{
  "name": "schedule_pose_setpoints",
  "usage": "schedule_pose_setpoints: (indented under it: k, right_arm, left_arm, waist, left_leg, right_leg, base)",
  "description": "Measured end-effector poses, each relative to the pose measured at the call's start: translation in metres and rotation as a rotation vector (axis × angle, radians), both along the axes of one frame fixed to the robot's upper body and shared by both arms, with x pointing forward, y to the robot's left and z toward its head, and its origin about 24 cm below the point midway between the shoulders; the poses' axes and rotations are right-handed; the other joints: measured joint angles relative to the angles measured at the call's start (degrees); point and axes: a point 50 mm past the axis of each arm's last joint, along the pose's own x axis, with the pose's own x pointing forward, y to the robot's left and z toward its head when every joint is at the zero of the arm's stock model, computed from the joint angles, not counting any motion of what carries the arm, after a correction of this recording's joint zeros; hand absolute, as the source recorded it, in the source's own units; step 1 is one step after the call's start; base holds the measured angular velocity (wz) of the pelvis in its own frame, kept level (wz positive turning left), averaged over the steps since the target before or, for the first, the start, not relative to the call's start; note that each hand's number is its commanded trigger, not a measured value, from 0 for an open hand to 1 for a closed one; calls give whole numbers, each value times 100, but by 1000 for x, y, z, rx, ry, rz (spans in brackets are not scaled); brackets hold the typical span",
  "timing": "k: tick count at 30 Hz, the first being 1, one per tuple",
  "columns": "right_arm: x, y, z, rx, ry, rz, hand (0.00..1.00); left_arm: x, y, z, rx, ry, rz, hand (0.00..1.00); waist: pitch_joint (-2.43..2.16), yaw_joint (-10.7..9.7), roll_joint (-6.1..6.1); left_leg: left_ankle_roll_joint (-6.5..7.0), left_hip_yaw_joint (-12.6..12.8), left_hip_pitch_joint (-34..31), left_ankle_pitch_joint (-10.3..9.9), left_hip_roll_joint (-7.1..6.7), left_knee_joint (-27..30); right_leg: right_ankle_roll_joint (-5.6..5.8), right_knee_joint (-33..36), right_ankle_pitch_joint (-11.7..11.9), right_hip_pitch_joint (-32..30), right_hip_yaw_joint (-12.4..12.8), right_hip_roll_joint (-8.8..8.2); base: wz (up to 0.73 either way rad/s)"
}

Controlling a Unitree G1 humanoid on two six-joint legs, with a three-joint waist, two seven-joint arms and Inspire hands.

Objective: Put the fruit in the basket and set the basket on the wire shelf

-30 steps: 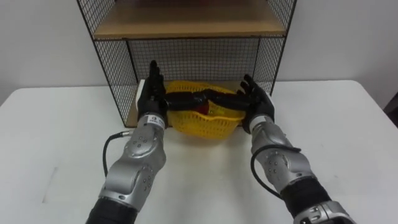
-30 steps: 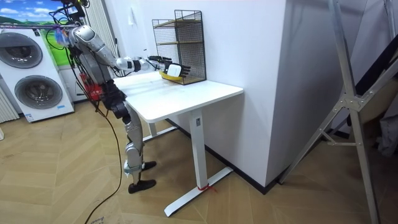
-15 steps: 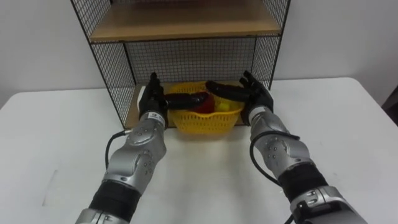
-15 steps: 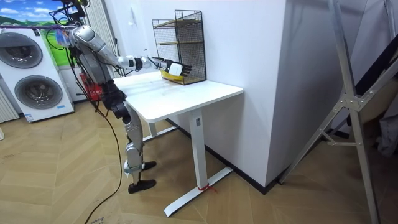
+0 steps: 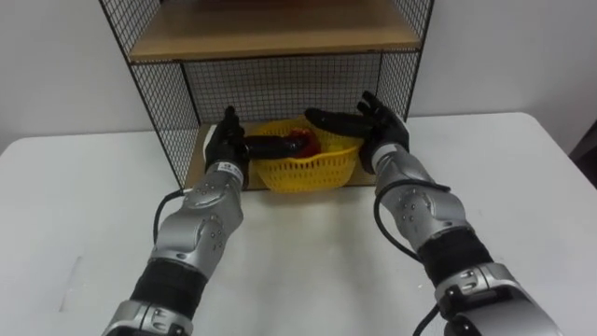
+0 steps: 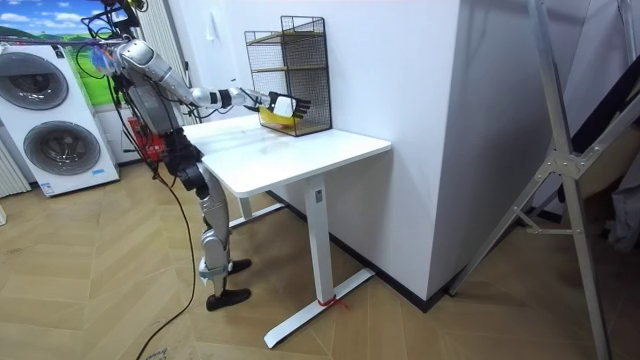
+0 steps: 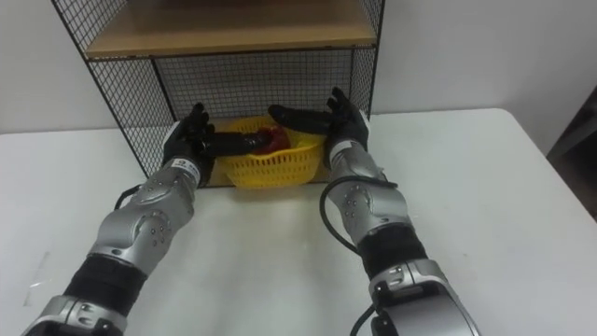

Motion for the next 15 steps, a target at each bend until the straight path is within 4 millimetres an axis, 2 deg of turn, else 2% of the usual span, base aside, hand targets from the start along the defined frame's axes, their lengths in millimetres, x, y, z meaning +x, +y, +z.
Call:
schedule_pose_setpoints:
  k: [8,15]
  right_arm:
    - [1,-4,-1,13,5,19,0]
    - [0,-7,-4,17,15,58,0]
  left_arm:
    - [-2,5,-8,-27,37,-10,0]
    - [1,26,-8,-75,42,35,0]
  waist:
    - [3,-4,-33]
    - [1,-38,-29]
  left_leg:
    - [3,-3,-3,2,-5,-7]
    - [4,-7,-37,1,-10,-8]
  right_leg:
    - [1,-13,12,3,10,5]
    - [6,-14,9,-38,14,9]
  base:
    - [0]
    - [0]
